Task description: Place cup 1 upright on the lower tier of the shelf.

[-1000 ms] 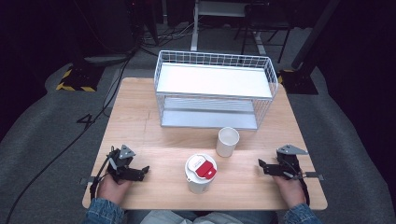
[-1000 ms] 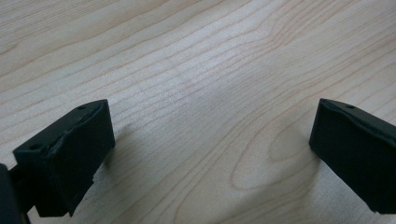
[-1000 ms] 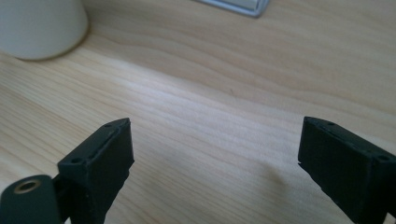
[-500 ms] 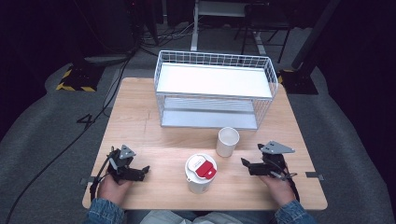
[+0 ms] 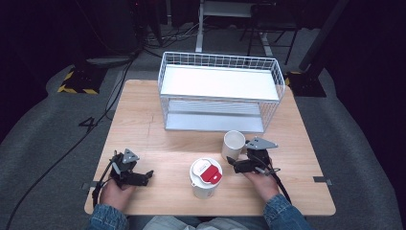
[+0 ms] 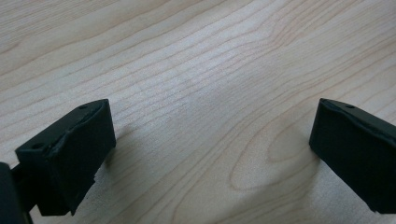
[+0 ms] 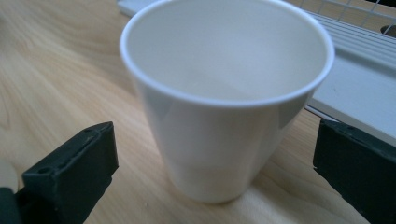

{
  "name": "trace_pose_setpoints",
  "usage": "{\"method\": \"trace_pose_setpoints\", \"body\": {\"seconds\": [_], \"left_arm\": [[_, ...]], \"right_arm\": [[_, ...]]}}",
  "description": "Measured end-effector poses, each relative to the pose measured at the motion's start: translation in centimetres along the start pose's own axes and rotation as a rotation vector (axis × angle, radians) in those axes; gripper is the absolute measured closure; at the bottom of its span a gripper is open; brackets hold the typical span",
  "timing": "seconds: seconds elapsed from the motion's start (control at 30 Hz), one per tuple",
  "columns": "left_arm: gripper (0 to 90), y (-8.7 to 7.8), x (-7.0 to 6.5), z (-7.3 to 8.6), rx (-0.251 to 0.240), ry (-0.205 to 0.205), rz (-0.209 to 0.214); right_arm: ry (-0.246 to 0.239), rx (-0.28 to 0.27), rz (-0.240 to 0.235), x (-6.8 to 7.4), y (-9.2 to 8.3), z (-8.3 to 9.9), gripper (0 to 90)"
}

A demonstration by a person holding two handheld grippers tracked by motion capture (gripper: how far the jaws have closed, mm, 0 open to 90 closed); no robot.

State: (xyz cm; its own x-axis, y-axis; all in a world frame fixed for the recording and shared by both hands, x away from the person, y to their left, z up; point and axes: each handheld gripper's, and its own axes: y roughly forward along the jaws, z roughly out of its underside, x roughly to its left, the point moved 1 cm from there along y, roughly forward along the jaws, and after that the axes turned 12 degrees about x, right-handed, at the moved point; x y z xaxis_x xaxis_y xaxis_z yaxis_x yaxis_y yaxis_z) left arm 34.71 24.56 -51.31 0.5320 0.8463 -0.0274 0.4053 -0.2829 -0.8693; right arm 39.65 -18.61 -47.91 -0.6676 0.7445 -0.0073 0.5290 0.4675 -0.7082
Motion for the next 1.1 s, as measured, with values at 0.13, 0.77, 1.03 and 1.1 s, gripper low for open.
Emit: {"method": "trace_pose_setpoints", "body": {"seconds": [0.13, 0.77, 1.03, 1.1], "left_arm": [[1.0, 0.0, 0.0, 0.0, -0.003, 0.003, -0.006], [0.6, 0.0, 0.1, -0.1, 0.002, 0.008, 0.000], [0.7, 0.1, 0.0, -0.2, -0.004, 0.000, -0.004], [0.7, 0.2, 0.0, -0.2, -0.005, -0.002, 0.000]], "right_arm": [[0.019, -0.033, -0.013, -0.2, 0.6, -0.3, 0.4], [0.002, -0.113, 0.005, 0.5, 0.7, -0.9, 21.3], [0.014, -0.128, 0.014, 0.2, 0.1, -2.4, 21.3], [0.018, -0.134, 0.024, 0.1, -0.1, -2.8, 21.3]]}}
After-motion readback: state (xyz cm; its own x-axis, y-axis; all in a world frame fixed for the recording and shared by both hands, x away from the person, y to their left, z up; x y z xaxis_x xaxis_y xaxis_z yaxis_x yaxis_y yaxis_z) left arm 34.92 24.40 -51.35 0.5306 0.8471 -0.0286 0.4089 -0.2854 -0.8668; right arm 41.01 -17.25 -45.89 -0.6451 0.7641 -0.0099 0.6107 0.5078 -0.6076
